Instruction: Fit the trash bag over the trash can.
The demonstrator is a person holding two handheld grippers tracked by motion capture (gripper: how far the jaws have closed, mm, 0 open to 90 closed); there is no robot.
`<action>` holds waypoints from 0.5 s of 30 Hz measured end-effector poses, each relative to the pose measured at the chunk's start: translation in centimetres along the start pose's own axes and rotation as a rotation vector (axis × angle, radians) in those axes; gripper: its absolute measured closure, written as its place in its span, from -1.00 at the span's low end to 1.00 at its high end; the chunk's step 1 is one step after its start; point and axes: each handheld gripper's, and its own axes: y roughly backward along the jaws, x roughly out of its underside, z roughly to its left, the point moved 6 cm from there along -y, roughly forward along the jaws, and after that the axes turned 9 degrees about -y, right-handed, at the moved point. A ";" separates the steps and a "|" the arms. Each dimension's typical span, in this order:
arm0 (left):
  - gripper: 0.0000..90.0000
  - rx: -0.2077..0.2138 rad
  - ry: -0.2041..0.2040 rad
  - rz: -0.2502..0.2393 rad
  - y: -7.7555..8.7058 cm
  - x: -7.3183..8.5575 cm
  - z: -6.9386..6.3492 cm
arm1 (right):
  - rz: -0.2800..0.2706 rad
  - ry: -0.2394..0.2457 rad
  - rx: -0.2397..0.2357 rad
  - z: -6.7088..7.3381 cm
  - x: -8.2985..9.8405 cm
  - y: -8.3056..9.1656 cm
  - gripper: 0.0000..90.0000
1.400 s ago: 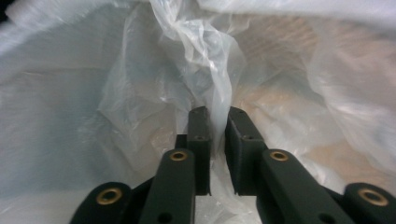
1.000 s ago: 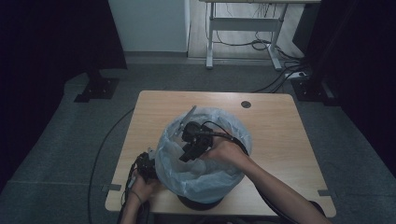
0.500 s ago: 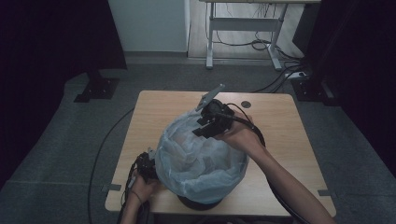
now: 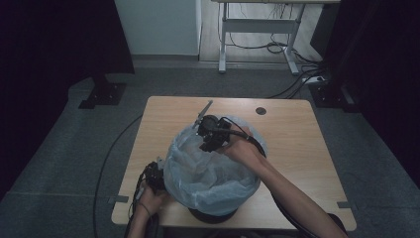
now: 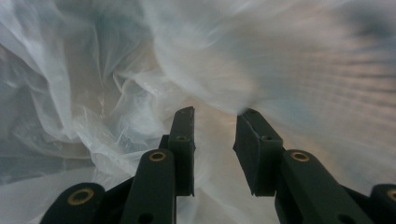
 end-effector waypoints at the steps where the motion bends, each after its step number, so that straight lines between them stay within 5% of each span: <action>1: -1.00 0.000 0.000 0.000 0.0 0.0 0.0 | 0.025 0.006 -0.009 0.2 0.2 -0.6 0.50; 5: -1.00 0.000 0.000 0.000 0.0 0.0 0.0 | 0.111 0.042 -0.063 1.1 1.1 -1.8 0.46; 15: -1.00 0.000 -0.001 0.000 0.0 0.0 0.0 | -0.167 0.028 -0.193 1.2 -0.4 3.6 -0.36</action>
